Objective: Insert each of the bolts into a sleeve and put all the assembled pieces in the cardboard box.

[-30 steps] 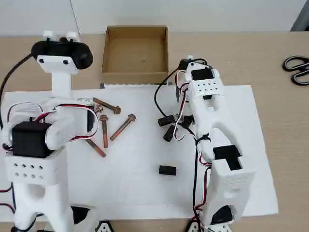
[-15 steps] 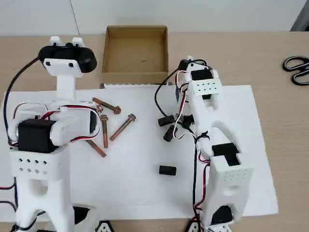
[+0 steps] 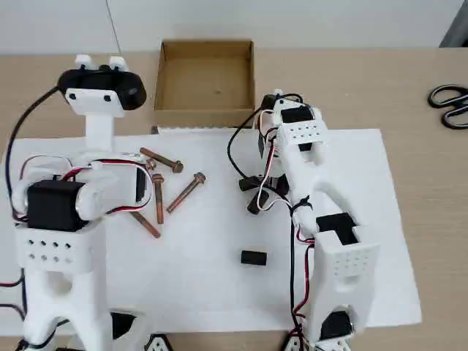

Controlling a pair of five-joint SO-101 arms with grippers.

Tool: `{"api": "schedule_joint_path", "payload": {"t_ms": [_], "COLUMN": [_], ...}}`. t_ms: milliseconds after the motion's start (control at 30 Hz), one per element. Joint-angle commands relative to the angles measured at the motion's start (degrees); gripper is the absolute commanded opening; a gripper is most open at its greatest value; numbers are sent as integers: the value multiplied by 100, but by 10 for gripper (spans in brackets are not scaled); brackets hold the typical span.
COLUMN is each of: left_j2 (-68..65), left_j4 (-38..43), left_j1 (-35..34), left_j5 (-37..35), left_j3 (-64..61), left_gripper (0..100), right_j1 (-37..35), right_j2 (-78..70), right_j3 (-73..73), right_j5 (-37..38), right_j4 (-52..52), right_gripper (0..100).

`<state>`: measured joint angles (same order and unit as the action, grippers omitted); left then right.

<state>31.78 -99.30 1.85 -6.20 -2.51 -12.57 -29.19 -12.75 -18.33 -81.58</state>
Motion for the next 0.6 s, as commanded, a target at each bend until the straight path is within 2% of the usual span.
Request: {"api": "schedule_joint_path", "payload": {"t_ms": [0, 133, 433, 567], "left_j2": [35, 35, 35, 35], "left_j4": [-97, -97, -97, -97], "left_j1": [44, 18, 9, 26], "left_j5": [-9, -9, -9, -18], "left_j3": [4, 4, 4, 4], "left_gripper": [6, 6, 6, 6], "right_j1": [57, 66, 409, 453], "right_j2": [-13, -22, 40, 365], "right_j3": [-26, -26, -26, -492], "right_j5": [-18, -9, -9, -9], "right_j4": [-4, 57, 4, -796], "right_gripper": [154, 64, 56, 46]}}
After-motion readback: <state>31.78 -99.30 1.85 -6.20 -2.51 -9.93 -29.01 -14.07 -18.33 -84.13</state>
